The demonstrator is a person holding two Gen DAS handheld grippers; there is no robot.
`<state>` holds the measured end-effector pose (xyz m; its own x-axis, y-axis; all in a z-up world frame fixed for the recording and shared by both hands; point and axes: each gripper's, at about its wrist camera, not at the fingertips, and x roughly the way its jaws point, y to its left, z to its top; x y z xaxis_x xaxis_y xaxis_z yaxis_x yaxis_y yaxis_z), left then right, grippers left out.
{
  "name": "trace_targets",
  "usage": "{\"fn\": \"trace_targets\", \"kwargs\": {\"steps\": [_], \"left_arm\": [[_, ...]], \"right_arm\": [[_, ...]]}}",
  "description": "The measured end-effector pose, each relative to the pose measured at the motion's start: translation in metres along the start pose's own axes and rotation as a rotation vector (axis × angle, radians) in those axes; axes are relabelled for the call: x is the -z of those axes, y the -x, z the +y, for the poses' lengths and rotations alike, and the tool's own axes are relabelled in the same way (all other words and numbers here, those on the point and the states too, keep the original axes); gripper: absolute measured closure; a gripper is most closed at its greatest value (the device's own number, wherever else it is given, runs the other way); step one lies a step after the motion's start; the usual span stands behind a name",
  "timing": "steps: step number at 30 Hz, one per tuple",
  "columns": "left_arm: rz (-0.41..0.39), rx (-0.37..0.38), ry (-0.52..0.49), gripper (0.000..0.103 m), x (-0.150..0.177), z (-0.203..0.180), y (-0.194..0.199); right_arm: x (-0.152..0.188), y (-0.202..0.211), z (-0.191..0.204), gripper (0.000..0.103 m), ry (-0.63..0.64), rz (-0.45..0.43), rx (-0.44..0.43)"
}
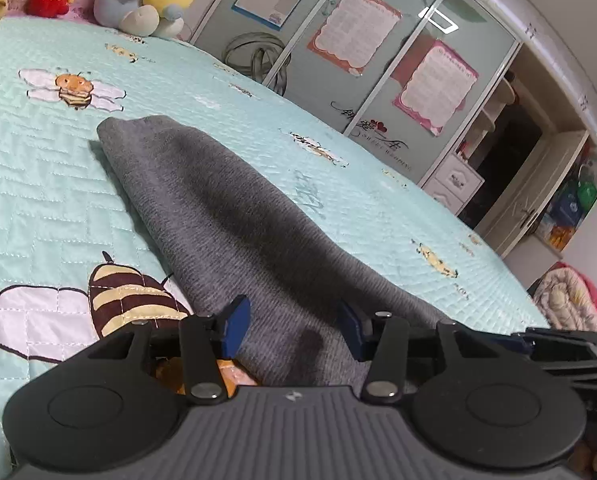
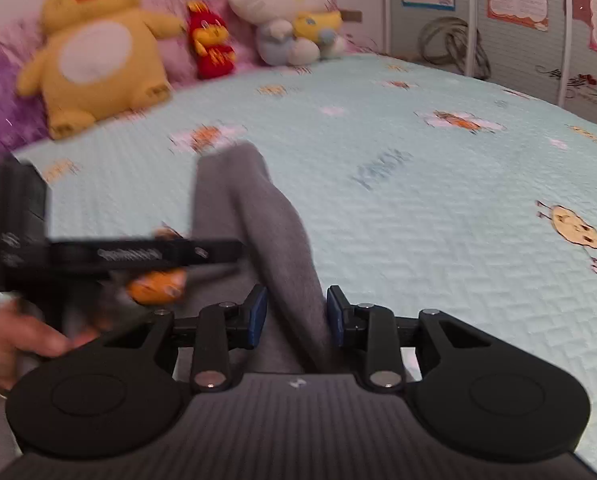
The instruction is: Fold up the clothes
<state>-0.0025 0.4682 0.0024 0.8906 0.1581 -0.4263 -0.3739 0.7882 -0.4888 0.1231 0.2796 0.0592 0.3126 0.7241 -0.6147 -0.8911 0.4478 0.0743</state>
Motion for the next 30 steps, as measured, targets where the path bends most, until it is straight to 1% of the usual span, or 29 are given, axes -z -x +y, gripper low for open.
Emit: {"fn": "trace_targets", "kwargs": {"steps": [4,5,6,7,8,10,11,12,14,17,18,19,21,22,23,24,25,27,28,30], "left_arm": [[0.001,-0.028,-0.043,0.051,-0.001,-0.005,-0.003],[0.003,-0.031,-0.048,0.050,-0.001,-0.005,-0.004],[0.005,-0.034,-0.053,0.051,-0.001,-0.005,-0.004],[0.007,-0.039,-0.062,0.051,-0.001,-0.006,-0.005],[0.009,-0.046,-0.074,0.051,0.000,-0.008,-0.005],[0.012,-0.056,-0.093,0.051,0.000,-0.010,-0.006],[0.014,-0.058,-0.099,0.051,0.000,-0.010,-0.007],[0.015,-0.059,-0.100,0.051,0.000,-0.010,-0.007],[0.016,-0.057,-0.097,0.051,0.000,-0.008,-0.007],[0.016,-0.060,-0.102,0.050,0.000,-0.009,-0.007],[0.016,-0.058,-0.099,0.050,0.000,-0.009,-0.007],[0.016,-0.056,-0.095,0.050,-0.001,-0.008,-0.007],[0.016,-0.053,-0.087,0.049,-0.001,-0.008,-0.006],[0.016,-0.052,-0.084,0.049,-0.001,-0.008,-0.006],[0.016,-0.051,-0.084,0.049,-0.001,-0.008,-0.006],[0.016,-0.051,-0.082,0.049,-0.001,-0.008,-0.006],[0.016,-0.050,-0.079,0.049,-0.001,-0.008,-0.006],[0.017,-0.047,-0.074,0.049,-0.001,-0.007,-0.007],[0.017,-0.048,-0.075,0.049,-0.001,-0.007,-0.007],[0.016,-0.050,-0.077,0.049,-0.001,-0.008,-0.007]], "right_arm": [[-0.006,-0.012,-0.017,0.068,-0.051,0.037,-0.068],[-0.008,-0.015,-0.021,0.070,-0.064,0.046,-0.084],[-0.009,-0.018,-0.026,0.078,-0.076,0.055,-0.101],[-0.011,-0.022,-0.030,0.098,-0.079,0.065,-0.104],[-0.012,-0.026,-0.035,0.099,-0.073,0.066,-0.082],[-0.012,-0.037,-0.052,0.099,-0.107,0.063,-0.003],[-0.009,-0.046,-0.056,0.099,-0.115,0.081,0.041],[-0.006,-0.052,-0.056,0.099,-0.108,0.097,0.056],[-0.008,-0.051,-0.053,0.098,-0.114,0.084,0.055],[-0.017,-0.034,-0.051,0.096,-0.141,0.016,0.061],[-0.021,-0.029,-0.049,0.092,-0.142,-0.010,0.061],[-0.026,-0.028,-0.045,0.089,-0.129,-0.032,0.053],[-0.036,-0.032,-0.031,0.089,-0.086,-0.059,0.002],[-0.039,-0.040,-0.024,0.091,-0.071,-0.054,-0.058],[-0.040,-0.054,-0.022,0.095,-0.076,-0.023,-0.100],[-0.040,-0.072,-0.021,0.097,-0.086,0.024,-0.116],[-0.038,-0.085,-0.022,0.103,-0.105,0.043,-0.108],[-0.033,-0.101,-0.032,0.103,-0.163,0.017,-0.040],[-0.033,-0.104,-0.034,0.103,-0.179,0.009,-0.026],[-0.035,-0.099,-0.028,0.103,-0.180,0.007,-0.040]]}}
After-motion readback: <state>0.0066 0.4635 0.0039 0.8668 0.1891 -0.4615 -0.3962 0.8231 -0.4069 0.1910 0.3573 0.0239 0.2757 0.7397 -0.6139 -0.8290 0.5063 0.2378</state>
